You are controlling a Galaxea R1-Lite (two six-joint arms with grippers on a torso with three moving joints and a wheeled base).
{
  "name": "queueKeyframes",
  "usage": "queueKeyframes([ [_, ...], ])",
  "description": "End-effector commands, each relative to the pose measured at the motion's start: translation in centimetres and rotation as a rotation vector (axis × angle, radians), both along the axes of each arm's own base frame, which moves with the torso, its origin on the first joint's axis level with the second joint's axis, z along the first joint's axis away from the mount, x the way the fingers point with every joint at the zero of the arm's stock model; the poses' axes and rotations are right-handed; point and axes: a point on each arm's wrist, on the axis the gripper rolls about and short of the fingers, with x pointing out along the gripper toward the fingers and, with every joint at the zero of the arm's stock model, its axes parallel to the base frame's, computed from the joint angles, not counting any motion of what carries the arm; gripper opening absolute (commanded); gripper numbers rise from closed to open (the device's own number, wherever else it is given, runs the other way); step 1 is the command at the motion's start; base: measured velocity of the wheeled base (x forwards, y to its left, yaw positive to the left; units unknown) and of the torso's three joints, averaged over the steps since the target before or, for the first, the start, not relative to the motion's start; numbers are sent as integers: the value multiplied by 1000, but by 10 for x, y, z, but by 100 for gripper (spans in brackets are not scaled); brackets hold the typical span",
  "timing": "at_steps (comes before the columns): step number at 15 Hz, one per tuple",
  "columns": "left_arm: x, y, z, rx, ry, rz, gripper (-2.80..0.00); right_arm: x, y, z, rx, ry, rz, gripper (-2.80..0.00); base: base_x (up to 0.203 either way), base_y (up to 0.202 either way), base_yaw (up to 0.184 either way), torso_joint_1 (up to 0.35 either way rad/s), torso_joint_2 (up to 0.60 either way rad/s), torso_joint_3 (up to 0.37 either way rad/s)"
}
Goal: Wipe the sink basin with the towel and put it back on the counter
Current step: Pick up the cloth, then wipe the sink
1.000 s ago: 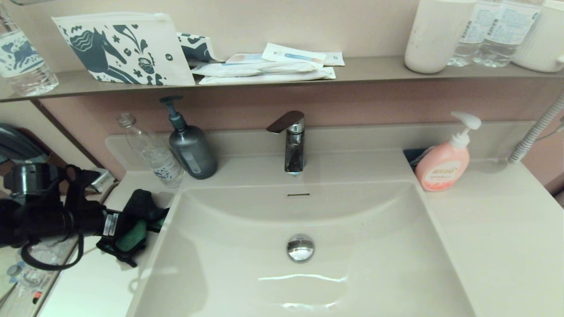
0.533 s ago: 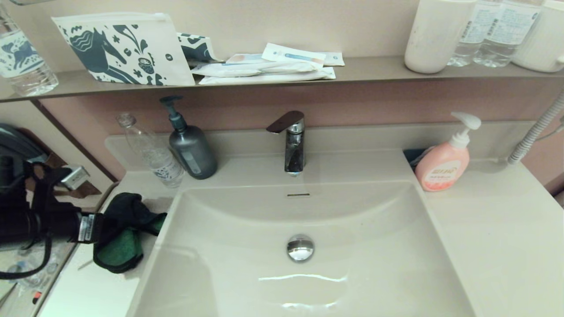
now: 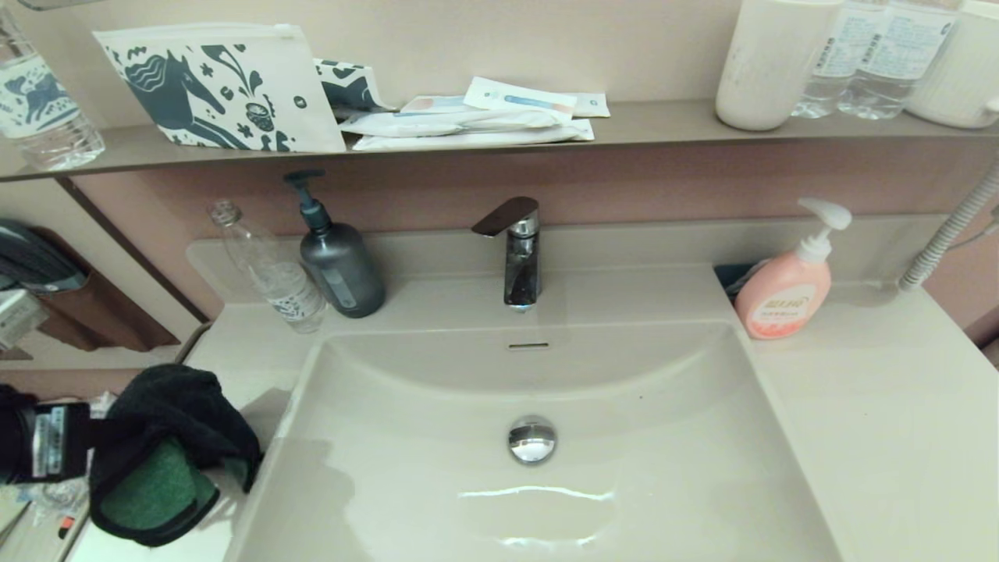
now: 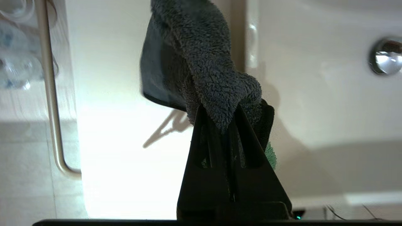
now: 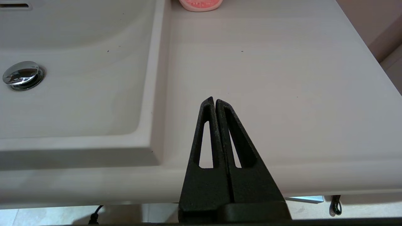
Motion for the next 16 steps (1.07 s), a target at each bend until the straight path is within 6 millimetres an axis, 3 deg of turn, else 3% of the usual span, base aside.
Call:
queueKeyframes([
  [1, -20, -9, 10, 8, -61, 9, -280, 0, 0, 0, 0, 2, 1, -280, 0, 0, 0, 0, 0, 0],
  [4, -41, -26, 18, -57, -118, -10, -280, 0, 0, 0, 0, 1, 1, -280, 0, 0, 0, 0, 0, 0],
  [9, -47, -37, 15, -108, -88, -63, -280, 0, 0, 0, 0, 2, 1, -280, 0, 0, 0, 0, 0, 0],
  [13, -42, -57, 17, -119, -67, -144, -280, 0, 0, 0, 0, 2, -1, -280, 0, 0, 0, 0, 0, 0],
  [16, -31, -86, 17, -120, -64, -172, -280, 0, 0, 0, 0, 2, 1, -280, 0, 0, 0, 0, 0, 0],
])
